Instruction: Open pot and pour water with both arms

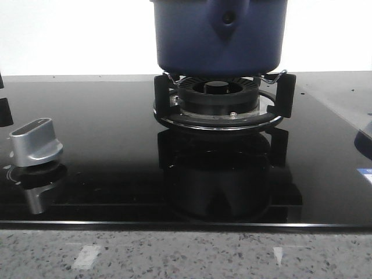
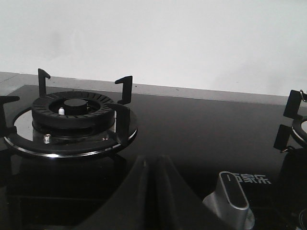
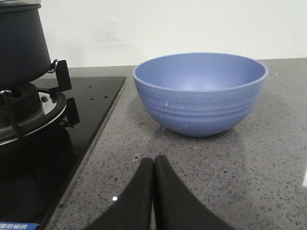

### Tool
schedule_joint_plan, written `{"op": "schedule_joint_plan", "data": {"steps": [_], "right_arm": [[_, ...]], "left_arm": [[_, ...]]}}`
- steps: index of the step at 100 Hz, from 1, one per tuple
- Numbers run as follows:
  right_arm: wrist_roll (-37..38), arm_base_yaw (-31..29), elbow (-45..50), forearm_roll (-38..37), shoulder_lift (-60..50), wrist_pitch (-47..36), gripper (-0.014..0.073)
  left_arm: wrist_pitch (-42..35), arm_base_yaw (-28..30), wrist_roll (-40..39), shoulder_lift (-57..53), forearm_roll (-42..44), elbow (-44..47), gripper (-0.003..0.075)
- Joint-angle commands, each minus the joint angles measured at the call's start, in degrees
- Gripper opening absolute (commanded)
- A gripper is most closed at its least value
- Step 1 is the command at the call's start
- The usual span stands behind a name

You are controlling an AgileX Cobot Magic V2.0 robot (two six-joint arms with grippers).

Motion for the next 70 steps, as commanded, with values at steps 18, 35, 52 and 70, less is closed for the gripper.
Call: {"op": "schedule_joint_plan", "data": {"steps": [18, 35, 52, 70], "right_arm": [[0.0, -0.5, 1.5, 0.5, -1.4, -5.5, -0.0046], [0.0, -0.5, 1.5, 1.0, -1.4, -5.5, -0.0046], [0.0, -0.5, 1.5, 6.6, -1.4, -5.5, -0.0046], [0.0, -0.5, 1.5, 13.4, -1.4, -6.6, -0.0046]], "left_arm": [[-4.9, -0.4, -0.5, -1.6, -0.3, 1.8, -0.002], [-4.9, -0.4, -0.5, -1.6, -2.2, 1.8, -0.002], [-4.9, -0.4, -0.5, -1.6, -3.8, 1.8, -0.002], [-4.9, -0.4, -0.5, -1.6, -10.2, 1.8, -0.002]]}}
